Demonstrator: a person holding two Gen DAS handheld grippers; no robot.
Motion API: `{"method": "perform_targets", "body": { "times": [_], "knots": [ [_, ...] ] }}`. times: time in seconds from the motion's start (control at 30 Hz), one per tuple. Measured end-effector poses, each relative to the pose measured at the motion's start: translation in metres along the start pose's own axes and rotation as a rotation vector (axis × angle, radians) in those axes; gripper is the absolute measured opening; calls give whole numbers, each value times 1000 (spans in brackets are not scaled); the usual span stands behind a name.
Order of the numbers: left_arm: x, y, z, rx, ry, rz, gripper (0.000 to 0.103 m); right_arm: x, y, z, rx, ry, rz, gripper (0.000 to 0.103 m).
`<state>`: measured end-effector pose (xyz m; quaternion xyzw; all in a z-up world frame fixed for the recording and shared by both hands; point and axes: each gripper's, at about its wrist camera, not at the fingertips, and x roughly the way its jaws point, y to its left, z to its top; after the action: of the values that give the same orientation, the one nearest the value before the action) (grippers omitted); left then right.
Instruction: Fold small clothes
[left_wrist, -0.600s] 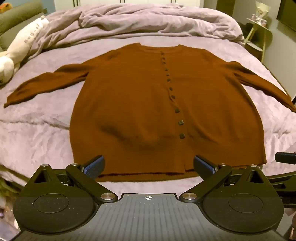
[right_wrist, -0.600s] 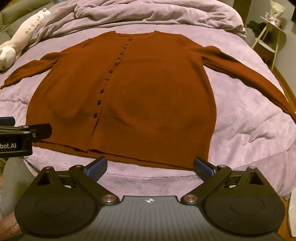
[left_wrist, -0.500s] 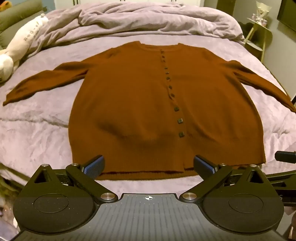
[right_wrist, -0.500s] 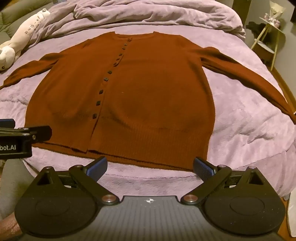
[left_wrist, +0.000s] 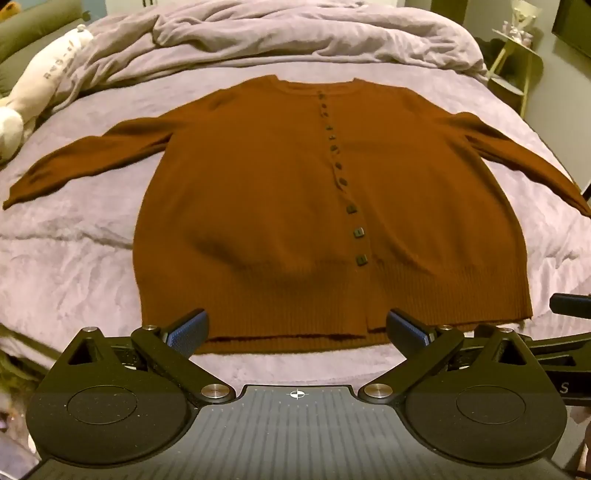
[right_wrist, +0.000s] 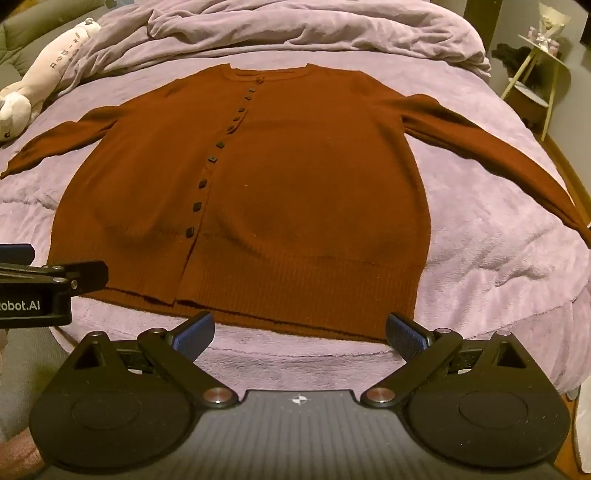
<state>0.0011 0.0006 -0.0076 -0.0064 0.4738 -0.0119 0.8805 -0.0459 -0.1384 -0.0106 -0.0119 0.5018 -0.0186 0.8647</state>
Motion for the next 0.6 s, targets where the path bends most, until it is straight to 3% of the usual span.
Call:
{"method": "perform_targets", "body": {
  "times": [0.6],
  "knots": [
    [3,2,-1,-6,14,-7,103,1,0,-1,-1,-2,-1,99]
  ]
}}
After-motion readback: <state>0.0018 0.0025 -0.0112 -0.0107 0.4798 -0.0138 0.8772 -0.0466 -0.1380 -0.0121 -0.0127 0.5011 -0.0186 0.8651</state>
